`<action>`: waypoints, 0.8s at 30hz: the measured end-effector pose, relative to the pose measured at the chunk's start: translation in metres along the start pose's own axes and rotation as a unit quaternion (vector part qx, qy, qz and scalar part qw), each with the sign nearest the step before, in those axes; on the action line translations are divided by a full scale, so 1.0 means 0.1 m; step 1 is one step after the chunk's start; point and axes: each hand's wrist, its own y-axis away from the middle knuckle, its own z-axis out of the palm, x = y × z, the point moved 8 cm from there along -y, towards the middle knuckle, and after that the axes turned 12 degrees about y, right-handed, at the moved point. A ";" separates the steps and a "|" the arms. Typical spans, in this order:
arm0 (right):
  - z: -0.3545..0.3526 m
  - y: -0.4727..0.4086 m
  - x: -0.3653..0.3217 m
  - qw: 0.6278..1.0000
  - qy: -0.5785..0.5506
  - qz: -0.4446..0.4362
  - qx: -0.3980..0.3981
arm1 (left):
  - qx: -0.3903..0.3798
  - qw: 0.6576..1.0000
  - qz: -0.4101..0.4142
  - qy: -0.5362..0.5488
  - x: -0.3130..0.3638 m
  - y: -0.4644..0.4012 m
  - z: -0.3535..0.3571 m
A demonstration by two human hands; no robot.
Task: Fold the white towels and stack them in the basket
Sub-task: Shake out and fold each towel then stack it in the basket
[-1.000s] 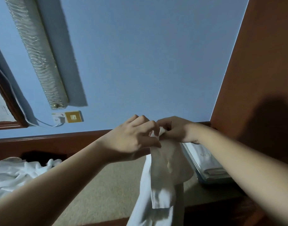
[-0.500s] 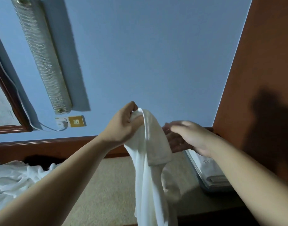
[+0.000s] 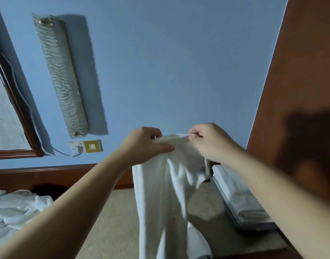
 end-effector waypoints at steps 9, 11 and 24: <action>-0.36 -0.05 0.15 1.000 0.000 0.012 -0.002 | -0.207 0.933 -0.138 0.261 -0.82 0.62 0.59; -0.56 -0.07 0.29 0.999 0.035 0.025 0.034 | -0.207 0.888 -0.191 0.362 -1.11 0.80 0.79; -0.56 0.10 1.15 0.989 0.108 0.096 0.024 | 0.004 0.994 -0.093 -0.056 -1.39 0.59 0.30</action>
